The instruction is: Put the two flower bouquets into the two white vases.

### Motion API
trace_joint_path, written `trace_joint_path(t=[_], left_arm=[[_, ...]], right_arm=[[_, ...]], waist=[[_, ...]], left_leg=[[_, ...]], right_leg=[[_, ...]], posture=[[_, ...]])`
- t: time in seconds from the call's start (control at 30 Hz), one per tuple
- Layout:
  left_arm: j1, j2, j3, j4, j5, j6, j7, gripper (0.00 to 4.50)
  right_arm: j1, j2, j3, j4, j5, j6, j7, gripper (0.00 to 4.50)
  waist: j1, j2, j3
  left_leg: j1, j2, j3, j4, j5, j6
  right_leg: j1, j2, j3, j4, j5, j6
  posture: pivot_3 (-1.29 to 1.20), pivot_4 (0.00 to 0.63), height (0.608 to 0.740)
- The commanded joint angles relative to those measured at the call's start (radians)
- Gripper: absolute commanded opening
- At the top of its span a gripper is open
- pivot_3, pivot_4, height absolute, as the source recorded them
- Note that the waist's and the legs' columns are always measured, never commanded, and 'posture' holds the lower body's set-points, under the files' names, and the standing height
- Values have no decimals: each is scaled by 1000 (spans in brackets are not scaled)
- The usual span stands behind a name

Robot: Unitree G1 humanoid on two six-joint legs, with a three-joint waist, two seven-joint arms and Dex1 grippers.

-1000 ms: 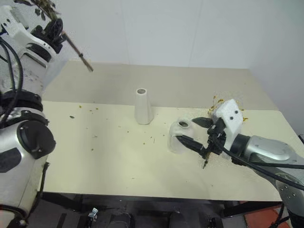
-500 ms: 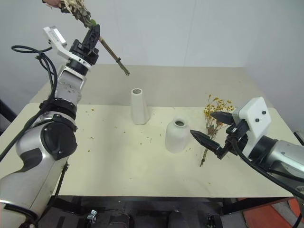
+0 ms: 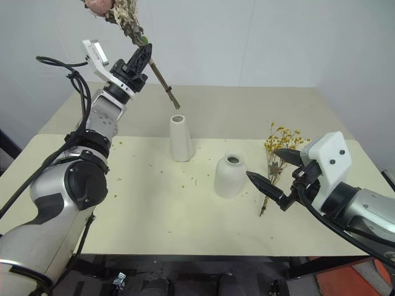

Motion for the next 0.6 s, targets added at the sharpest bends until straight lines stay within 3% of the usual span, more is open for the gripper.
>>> trace_joint_path(t=[0.03,0.5,0.6], left_arm=[[-17,1,-13,-16,11,-1,-5,135],[36,-16,-54,-24,44,-10,-29,135],[35,-12,-47,-31,31,-12,-42,135]], right_arm=[[5,-18,-41,-23,15,-9,-14,4500],[24,-30,-38,-16,23,-15,-27,4500],[23,-29,-31,-13,19,-19,-25,4500]], waist=[[0,0,0],[4,0,0],[5,0,0]], left_leg=[[0,0,0,0,0,0],[2,0,0,0,0,0],[2,0,0,0,0,0]], right_leg=[[0,0,0,0,0,0],[2,0,0,0,0,0],[2,0,0,0,-4,6]], posture=[[0,150,740],[0,150,740],[0,150,740]])
